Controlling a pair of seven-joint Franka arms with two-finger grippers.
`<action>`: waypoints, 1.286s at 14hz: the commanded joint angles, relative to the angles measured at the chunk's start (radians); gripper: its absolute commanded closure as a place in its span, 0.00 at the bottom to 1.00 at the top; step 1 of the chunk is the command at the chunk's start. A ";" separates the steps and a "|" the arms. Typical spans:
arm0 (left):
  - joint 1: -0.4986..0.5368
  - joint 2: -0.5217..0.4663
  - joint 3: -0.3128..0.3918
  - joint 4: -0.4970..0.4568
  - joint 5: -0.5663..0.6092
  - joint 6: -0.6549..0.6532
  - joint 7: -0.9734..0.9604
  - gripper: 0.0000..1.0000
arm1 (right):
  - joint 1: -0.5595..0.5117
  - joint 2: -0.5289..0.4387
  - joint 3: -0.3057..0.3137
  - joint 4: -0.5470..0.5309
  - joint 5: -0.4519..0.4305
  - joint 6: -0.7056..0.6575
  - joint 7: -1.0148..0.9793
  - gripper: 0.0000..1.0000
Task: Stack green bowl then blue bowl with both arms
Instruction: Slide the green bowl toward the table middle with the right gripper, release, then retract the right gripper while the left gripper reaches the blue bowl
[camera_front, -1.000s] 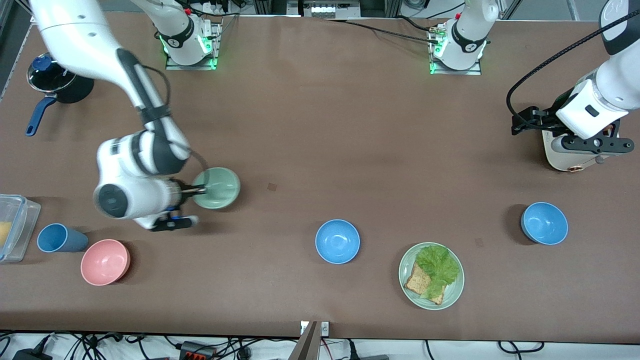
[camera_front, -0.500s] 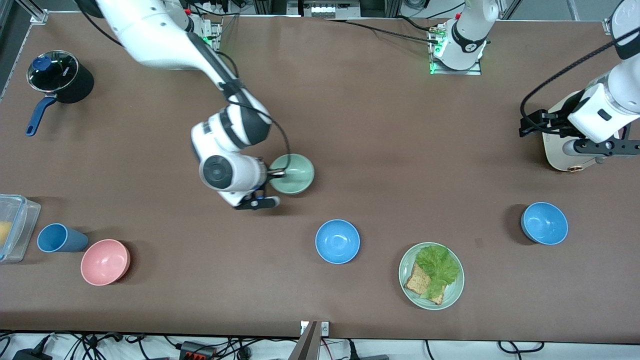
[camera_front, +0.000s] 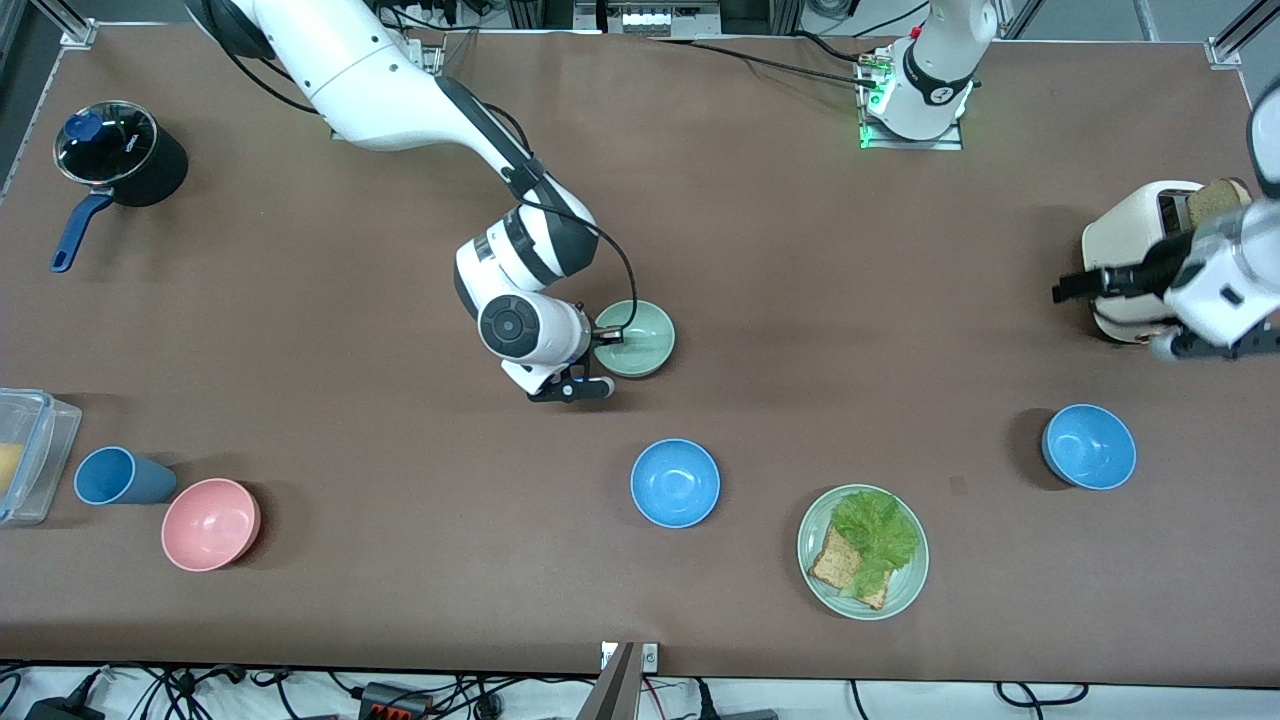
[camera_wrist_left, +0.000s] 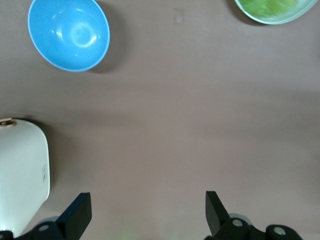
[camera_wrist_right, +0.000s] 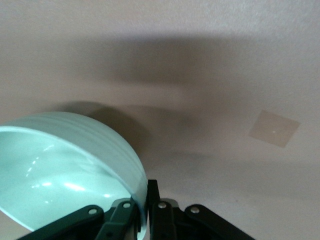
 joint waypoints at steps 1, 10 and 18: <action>0.033 0.248 -0.002 0.228 0.000 -0.006 0.087 0.00 | 0.009 -0.009 -0.007 0.012 0.007 -0.001 0.073 0.01; 0.133 0.480 -0.003 0.278 0.090 0.367 0.527 0.00 | -0.011 -0.318 -0.166 0.020 -0.109 -0.163 0.065 0.00; 0.208 0.543 -0.003 0.275 0.088 0.502 0.810 0.01 | -0.202 -0.490 -0.249 0.020 -0.151 -0.297 -0.159 0.00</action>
